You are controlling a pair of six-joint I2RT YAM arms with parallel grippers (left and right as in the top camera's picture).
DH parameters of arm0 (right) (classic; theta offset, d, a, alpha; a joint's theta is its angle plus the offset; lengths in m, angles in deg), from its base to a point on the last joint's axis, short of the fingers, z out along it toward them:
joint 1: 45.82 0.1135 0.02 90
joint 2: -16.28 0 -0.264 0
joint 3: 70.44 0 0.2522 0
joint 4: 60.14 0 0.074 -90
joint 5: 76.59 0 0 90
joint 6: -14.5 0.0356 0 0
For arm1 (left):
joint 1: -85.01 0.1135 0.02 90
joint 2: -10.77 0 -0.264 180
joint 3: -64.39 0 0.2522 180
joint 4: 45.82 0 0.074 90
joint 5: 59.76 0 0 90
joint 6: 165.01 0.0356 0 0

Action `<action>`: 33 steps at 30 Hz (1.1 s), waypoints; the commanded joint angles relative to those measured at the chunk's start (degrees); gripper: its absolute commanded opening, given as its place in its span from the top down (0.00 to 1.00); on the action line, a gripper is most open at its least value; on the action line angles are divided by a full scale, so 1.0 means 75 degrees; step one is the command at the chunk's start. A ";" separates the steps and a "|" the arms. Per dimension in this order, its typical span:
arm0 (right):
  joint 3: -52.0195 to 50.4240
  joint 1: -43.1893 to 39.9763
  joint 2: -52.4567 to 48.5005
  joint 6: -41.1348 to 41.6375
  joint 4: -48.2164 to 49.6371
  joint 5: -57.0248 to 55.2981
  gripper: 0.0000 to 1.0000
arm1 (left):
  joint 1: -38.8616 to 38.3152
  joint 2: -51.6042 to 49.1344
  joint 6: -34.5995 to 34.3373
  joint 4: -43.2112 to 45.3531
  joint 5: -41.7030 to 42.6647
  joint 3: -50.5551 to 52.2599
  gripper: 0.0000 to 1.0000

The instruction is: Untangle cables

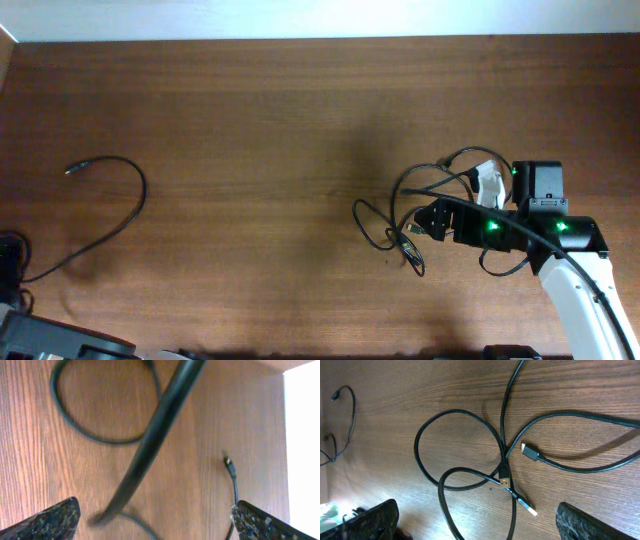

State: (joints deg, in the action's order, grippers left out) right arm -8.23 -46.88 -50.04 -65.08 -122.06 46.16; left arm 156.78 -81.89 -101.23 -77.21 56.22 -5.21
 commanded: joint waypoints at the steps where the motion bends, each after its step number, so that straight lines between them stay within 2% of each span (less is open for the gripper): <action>1: 0.0050 0.0041 -0.0009 -0.0160 0.0017 -0.0067 0.01 | 0.0020 0.0589 -0.0102 -0.0332 0.0163 -0.0073 0.01; 5: 0.0050 0.0041 -0.0009 -0.0163 0.0012 -0.0067 0.01 | 0.0020 0.1617 -0.0070 -0.0414 -0.0184 -0.0073 0.01; 11: 0.0050 0.0041 -0.0009 -0.0163 0.0058 -0.0067 0.01 | 0.0020 0.3010 0.0938 -0.1046 -0.0201 -0.0096 0.01; 15: 0.0050 0.0041 -0.0009 -0.0221 0.0050 -0.0064 0.01 | 0.0017 0.3611 0.0941 -0.1274 -0.0169 -0.0099 0.01; 20: 0.0050 0.0041 -0.0009 -0.0361 0.0052 -0.0067 0.01 | -0.0047 0.4217 0.1571 -0.1676 0.1326 -0.0099 0.01; 25: 0.0050 0.0041 -0.0009 -0.0361 0.0050 -0.0064 0.01 | -0.0959 0.4526 0.3174 -0.2763 0.1571 -0.0099 0.01; 29: 0.0050 0.0041 -0.0009 -0.0361 0.0050 -0.0064 0.01 | -0.1746 0.4523 0.3826 -0.3144 0.1571 -0.0099 0.01; 31: 0.0050 0.0041 -0.0009 -0.0361 0.0017 -0.0064 0.01 | -0.2241 0.4523 0.4436 -0.3279 0.1568 -0.0099 0.01; 33: 0.0050 0.0041 -0.0009 -0.0361 -0.0064 -0.0067 0.01 | -0.2594 0.4523 0.4488 -0.3366 0.1565 -0.0096 0.01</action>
State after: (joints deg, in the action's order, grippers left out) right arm -8.23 -46.88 -50.04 -66.96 -121.95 46.18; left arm 140.96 -48.58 -73.60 -101.69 66.95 -5.27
